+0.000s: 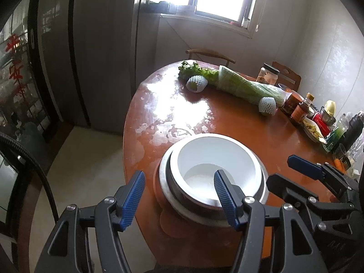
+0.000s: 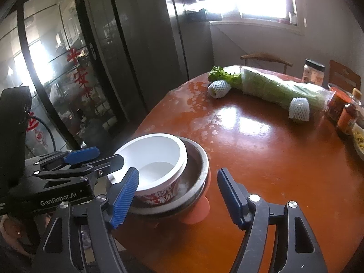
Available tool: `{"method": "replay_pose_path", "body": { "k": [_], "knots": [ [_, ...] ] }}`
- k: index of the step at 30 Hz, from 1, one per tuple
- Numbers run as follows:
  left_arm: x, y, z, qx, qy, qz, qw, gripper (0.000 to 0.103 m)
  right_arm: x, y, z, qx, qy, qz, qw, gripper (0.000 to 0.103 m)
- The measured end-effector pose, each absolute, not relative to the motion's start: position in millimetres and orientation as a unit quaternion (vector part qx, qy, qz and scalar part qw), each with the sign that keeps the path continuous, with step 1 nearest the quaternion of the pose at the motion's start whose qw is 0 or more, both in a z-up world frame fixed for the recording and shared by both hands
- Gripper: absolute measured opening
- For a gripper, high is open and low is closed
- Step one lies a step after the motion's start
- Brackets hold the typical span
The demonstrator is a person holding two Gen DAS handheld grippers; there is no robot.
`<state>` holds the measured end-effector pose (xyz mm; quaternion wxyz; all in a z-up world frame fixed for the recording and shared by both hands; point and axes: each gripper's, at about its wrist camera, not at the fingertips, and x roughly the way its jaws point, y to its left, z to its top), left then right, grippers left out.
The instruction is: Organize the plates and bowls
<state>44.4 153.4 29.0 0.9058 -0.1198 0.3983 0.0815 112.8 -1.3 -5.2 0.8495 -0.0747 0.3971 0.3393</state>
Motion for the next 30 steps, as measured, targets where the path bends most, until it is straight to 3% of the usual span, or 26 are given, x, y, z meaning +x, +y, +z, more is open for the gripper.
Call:
{"method": "replay_pose_path", "body": {
  "k": [30],
  "knots": [
    [-19.7, 72.6, 13.0, -0.091, 0.388, 0.063, 0.915, 0.069, 37.2, -90.9, -11.2, -0.115, 0.363, 0.276, 0.882, 0.079]
  ]
}}
